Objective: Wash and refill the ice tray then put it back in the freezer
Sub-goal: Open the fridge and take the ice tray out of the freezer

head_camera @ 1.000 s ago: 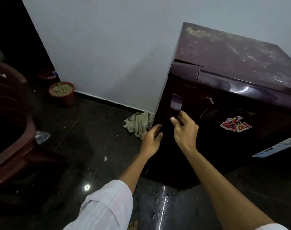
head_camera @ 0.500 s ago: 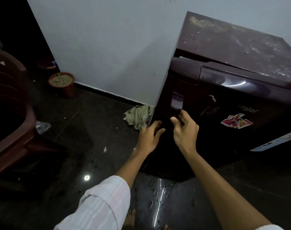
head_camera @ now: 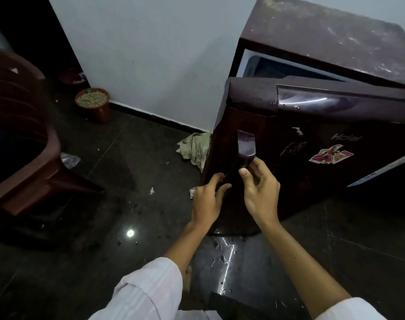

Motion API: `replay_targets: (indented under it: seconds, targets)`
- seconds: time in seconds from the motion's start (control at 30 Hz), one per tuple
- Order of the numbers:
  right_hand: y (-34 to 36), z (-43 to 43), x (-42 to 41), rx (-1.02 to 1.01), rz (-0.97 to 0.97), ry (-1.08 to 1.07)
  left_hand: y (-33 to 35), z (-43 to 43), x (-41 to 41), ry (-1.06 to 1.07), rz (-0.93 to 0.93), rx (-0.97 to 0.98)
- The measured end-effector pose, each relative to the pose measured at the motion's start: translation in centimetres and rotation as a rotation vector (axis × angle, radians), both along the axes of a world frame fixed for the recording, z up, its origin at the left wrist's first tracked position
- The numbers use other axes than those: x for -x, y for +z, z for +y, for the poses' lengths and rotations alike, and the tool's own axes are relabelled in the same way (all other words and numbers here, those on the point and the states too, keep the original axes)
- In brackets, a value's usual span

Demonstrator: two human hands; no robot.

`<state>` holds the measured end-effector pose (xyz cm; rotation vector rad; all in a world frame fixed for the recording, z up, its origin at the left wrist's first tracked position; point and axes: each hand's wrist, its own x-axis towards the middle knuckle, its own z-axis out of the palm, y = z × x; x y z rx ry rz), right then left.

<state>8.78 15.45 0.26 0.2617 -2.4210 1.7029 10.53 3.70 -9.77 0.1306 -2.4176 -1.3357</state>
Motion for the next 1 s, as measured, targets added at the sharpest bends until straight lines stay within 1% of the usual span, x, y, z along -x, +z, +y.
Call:
replay_targets:
  seconds: [0.1, 0.27, 0.4, 0.57, 0.7, 0.87, 1.0]
  targets:
    - [-0.1, 1.4, -2.5, 0.013, 0.006, 0.023, 0.1, 1.6, -2.5, 0.048, 0.008, 0.038]
    - [-0.1, 4.4, -7.2, 0.053, -0.010, 0.048, 0.7, 5.0, -7.5, 0.083, -0.046, 0.036]
    - [-0.6, 7.2, -10.9, 0.067, -0.027, 0.026, 1.0, 8.3, -11.2, 0.109, -0.085, 0.138]
    - [-1.0, 10.9, -15.2, 0.074, -0.041, -0.010, 1.5, 12.2, -15.4, 0.101, -0.115, 0.171]
    - [-1.0, 13.8, -18.7, 0.052, -0.054, -0.050, 1.9, 14.8, -18.0, 0.029, -0.147, 0.185]
    - [-1.7, 16.8, -22.5, 0.048, -0.075, -0.165, 2.4, 18.2, -20.8, -0.106, -0.237, 0.227]
    - [-1.7, 19.0, -24.9, 0.087, -0.093, -0.266, 2.5, 20.5, -23.0, -0.253, -0.339, 0.079]
